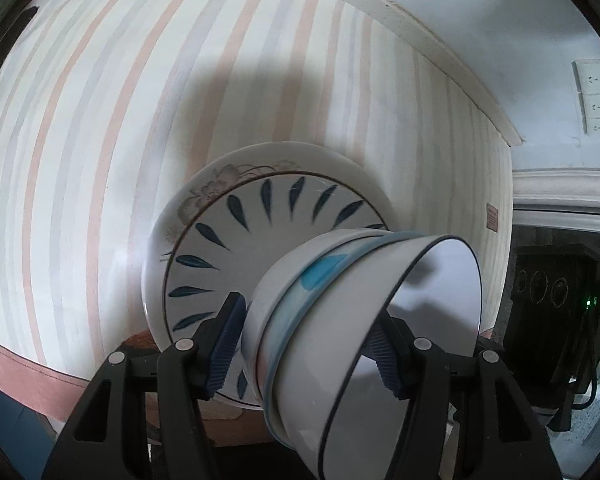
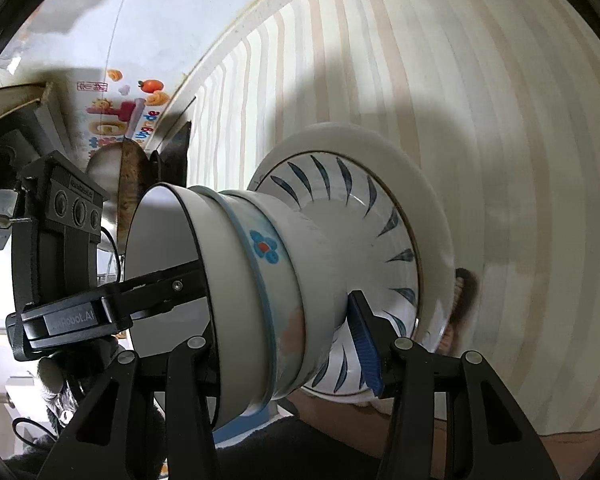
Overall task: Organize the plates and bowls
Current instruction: 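Carry the bowl stack with both tools and lower it onto the plate stack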
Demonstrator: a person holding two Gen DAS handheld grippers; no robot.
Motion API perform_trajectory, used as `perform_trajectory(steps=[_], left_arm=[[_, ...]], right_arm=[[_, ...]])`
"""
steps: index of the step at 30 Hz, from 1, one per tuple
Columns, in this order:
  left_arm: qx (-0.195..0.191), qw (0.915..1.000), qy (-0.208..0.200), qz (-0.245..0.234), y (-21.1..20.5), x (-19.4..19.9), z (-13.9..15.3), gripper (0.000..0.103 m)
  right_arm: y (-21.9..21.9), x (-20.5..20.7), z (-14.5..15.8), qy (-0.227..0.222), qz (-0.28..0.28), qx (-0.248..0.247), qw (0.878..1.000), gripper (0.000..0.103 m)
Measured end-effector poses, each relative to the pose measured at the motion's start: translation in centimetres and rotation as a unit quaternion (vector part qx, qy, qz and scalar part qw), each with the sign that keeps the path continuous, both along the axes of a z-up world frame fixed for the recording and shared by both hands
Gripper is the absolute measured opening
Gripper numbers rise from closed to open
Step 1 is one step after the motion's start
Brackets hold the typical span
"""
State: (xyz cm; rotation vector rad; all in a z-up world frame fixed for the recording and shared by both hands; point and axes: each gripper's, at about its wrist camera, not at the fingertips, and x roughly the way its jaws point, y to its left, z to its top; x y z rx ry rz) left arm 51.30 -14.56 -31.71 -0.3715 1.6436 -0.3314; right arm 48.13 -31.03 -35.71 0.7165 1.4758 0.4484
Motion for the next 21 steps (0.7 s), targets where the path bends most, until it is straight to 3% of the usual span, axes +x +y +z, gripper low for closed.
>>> perform_trajectory(steps=[21], left_arm=[[-0.016, 0.9995, 0.017, 0.020, 2.4, 0.4, -2.0, 0.058]], right_arm=[[1.7, 1.6, -1.6, 0.012, 0.001, -0.029, 1.000, 0.051]])
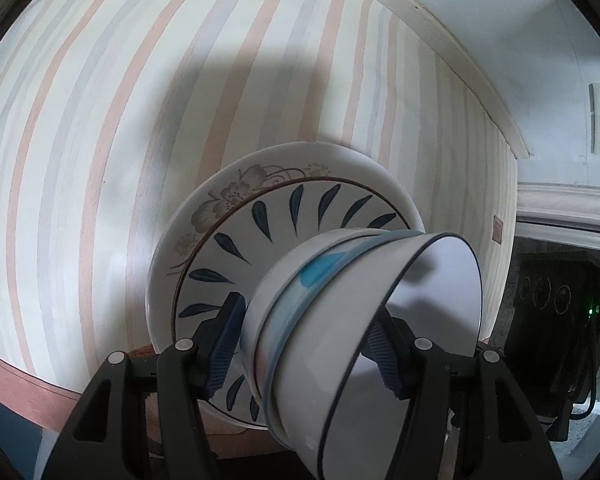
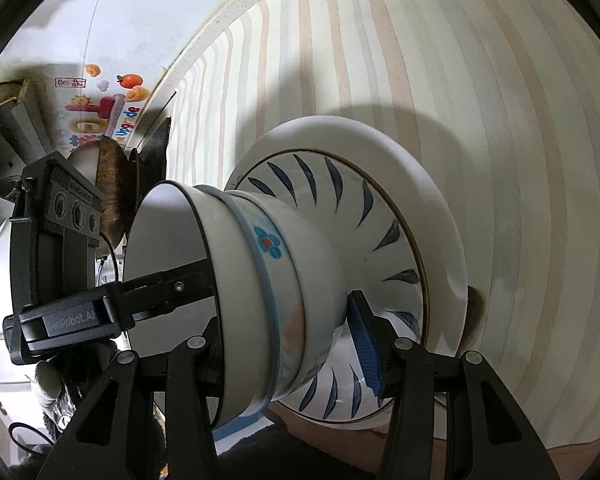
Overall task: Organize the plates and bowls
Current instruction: 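Carry the bowl stack with both tools and lower it onto the plate stack, then open both tools and lift them away from the stacked dishes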
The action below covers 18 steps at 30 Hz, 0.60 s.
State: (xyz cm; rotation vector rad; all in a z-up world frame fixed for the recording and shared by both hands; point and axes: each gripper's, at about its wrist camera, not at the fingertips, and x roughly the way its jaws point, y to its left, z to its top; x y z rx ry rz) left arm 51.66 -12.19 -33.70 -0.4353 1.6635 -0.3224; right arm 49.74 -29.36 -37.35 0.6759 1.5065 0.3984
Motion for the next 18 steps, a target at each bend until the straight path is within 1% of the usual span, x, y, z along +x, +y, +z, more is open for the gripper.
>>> perform_trajectory(steps=[7, 9, 11, 13, 18], left_arm=[[-0.003, 1.0000, 0.003, 0.002, 0.3, 0.0, 0.0, 0.058], [0.001, 1.0000, -0.002, -0.002, 0.2, 0.0, 0.3, 0.057], [0.014, 0.9998, -0.011, -0.012, -0.1, 0.0, 0.7, 0.057], [0.031, 0.9991, -0.021, -0.018, -0.2, -0.1, 1.2, 0.057], [0.083, 0.9945, -0.060, -0.024, 0.7, -0.9, 3.3, 0.057]], right_arm=[[0.3, 0.2, 0.2, -0.002, -0.003, -0.011, 1.000, 0.051], [0.4, 0.2, 0.2, -0.001, -0.003, -0.013, 1.000, 0.051], [0.4, 0.2, 0.3, -0.003, -0.005, -0.015, 1.000, 0.051], [0.4, 0.1, 0.9, -0.013, -0.008, -0.028, 1.000, 0.051], [-0.2, -0.4, 3.2, -0.038, -0.012, -0.070, 0.997, 0.051]])
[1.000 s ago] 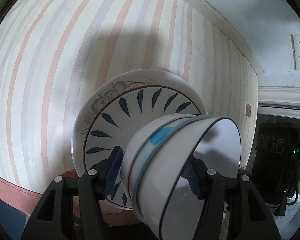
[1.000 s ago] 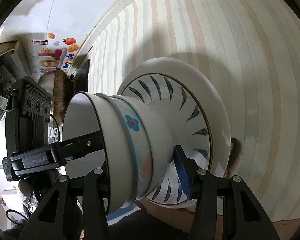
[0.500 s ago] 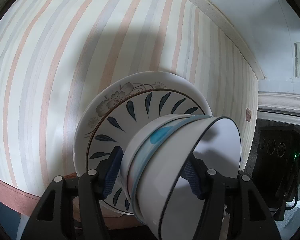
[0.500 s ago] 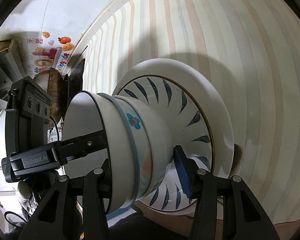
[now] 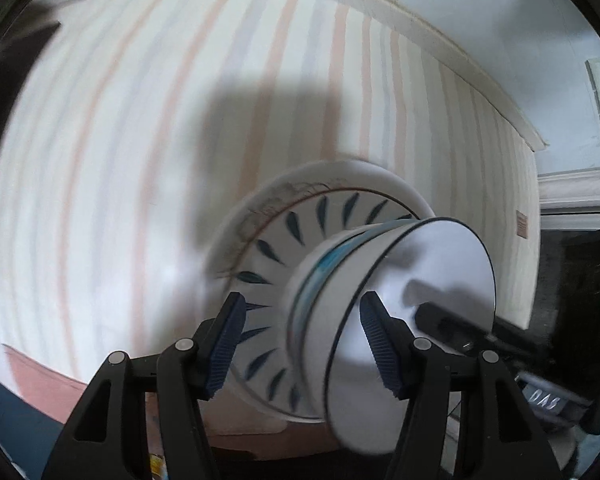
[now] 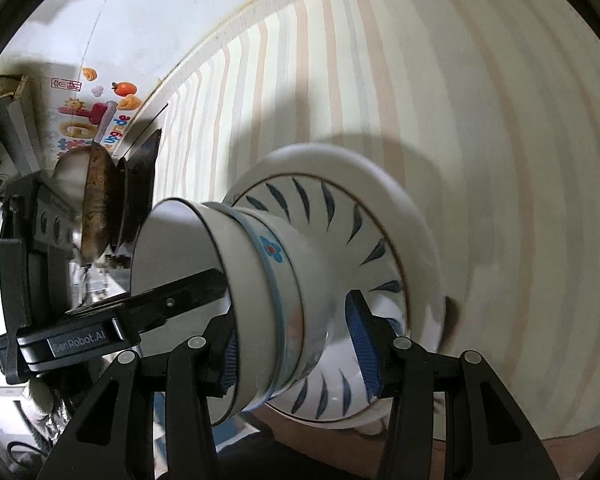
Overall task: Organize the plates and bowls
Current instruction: 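Open both tools and lift them away from the stacked dishes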
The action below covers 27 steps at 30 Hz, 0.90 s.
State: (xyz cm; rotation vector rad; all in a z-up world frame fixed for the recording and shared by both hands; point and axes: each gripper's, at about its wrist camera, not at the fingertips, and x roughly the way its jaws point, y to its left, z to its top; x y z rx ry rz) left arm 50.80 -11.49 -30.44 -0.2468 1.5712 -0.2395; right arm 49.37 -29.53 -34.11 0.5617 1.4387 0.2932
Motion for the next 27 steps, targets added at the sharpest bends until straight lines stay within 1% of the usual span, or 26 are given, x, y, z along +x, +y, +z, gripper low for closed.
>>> perform_trajectory(steps=[5, 8, 11, 12, 13, 14, 15, 16, 17, 22, 24, 27], left_arm=[[0.045, 0.9979, -0.046, -0.005, 1.0, -1.6, 2.7, 0.058], [0.061, 0.9958, -0.067, -0.010, 1.7, -2.9, 4.4, 0.058], [0.075, 0.9925, -0.095, -0.018, 2.0, -4.2, 6.1, 0.059], [0.080, 0.9909, -0.106, -0.020, 2.2, -4.6, 6.7, 0.059], [0.084, 0.9892, -0.118, -0.023, 2.3, -4.9, 7.2, 0.063], [0.089, 0.9873, -0.129, -0.026, 2.3, -5.3, 7.9, 0.071], [0.093, 0.9854, -0.140, -0.028, 2.3, -5.7, 8.5, 0.076], [0.095, 0.9835, -0.151, -0.030, 2.4, -6.1, 9.2, 0.085], [0.098, 0.9816, -0.161, -0.031, 2.4, -6.5, 9.9, 0.090], [0.114, 0.9689, -0.217, -0.029, 3.0, -8.8, 13.4, 0.092], [0.111, 0.9656, -0.234, -0.025, 3.2, -9.8, 14.7, 0.098], [0.104, 0.9615, -0.254, -0.017, 3.4, -11.5, 16.4, 0.099]], right_arm=[[0.3, -1.4, 3.6, -0.034, 0.001, -0.053, 0.998, 0.051], [0.9, -2.6, 6.1, -0.057, 0.001, -0.084, 0.995, 0.053], [1.6, -4.0, 8.5, -0.078, 0.002, -0.120, 0.990, 0.067], [1.8, -4.5, 9.4, -0.086, -0.001, -0.130, 0.988, 0.077], [2.1, -5.0, 10.1, -0.091, -0.004, -0.136, 0.986, 0.085], [2.3, -5.6, 10.9, -0.099, -0.009, -0.145, 0.984, 0.086], [2.5, -6.2, 11.7, -0.107, -0.015, -0.157, 0.982, 0.089], [2.7, -6.9, 12.5, -0.113, -0.021, -0.172, 0.978, 0.092], [3.0, -7.3, 13.1, -0.116, -0.026, -0.181, 0.976, 0.093], [3.9, -10.3, 17.3, -0.162, -0.057, -0.228, 0.958, 0.096], [4.1, -11.8, 19.4, -0.188, -0.067, -0.243, 0.949, 0.097], [4.2, -14.1, 22.2, -0.221, -0.079, -0.257, 0.937, 0.098]])
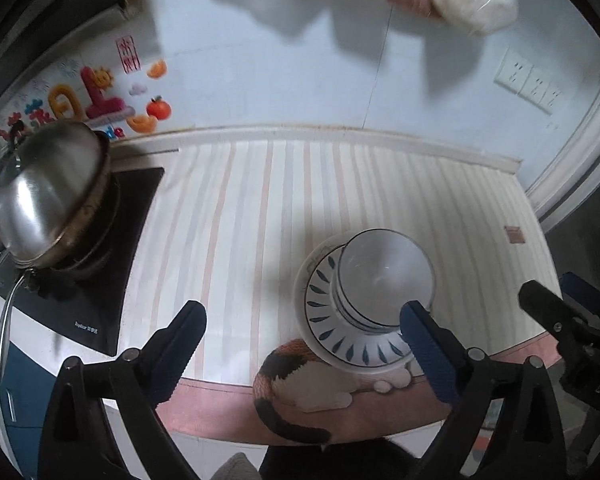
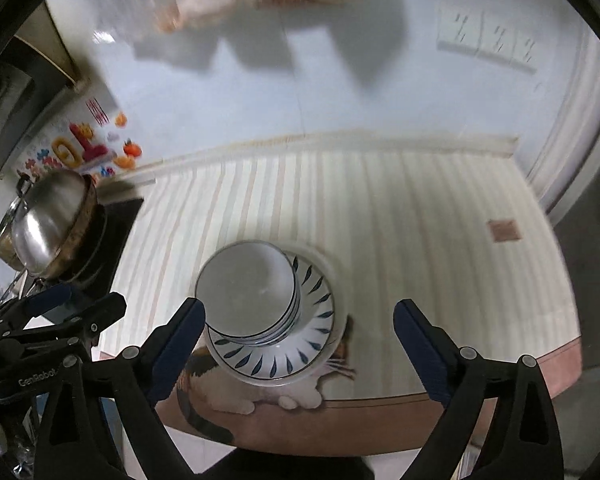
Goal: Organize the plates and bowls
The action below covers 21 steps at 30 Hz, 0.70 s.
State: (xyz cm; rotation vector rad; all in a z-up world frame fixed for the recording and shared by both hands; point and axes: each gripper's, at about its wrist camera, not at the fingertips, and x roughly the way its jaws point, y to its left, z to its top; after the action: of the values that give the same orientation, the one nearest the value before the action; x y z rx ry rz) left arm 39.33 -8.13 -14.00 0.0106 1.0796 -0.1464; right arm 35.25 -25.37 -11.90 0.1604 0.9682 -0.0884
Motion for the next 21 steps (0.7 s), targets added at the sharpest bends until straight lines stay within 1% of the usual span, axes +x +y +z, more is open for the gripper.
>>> perform_trajectory(steps=[4, 7, 10, 12, 16, 21], left_arm=[[-0.004, 0.9994, -0.034, 0.005, -0.2, -3.3, 2.7, 0.100], [0.002, 0.9979, -0.064, 0.011, -0.5, -6.2, 4.7, 0.100], [0.000, 0.9959, -0.088, 0.020, -0.3, -9.5, 6.6, 0.102], [-0.003, 0.9944, -0.103, 0.026, -0.1, -12.1, 7.9, 0.103], [0.010, 0.9895, -0.138, 0.041, 0.5, -17.4, 10.0, 0.103], [0.014, 0.9859, -0.157, 0.055, 1.4, -22.9, 11.9, 0.103]], right_arm=[[0.8, -3.9, 3.5, -0.038, 0.004, -0.015, 0.999, 0.099], [1.4, -7.3, 5.6, -0.063, 0.011, -0.022, 0.998, 0.099], [2.0, -11.0, 7.4, -0.084, 0.017, -0.032, 0.996, 0.099], [2.4, -13.6, 8.6, -0.098, 0.021, -0.034, 0.994, 0.100], [3.4, -19.1, 10.7, -0.124, 0.024, -0.043, 0.991, 0.100], [4.7, -25.1, 12.7, -0.140, 0.022, -0.051, 0.989, 0.101]])
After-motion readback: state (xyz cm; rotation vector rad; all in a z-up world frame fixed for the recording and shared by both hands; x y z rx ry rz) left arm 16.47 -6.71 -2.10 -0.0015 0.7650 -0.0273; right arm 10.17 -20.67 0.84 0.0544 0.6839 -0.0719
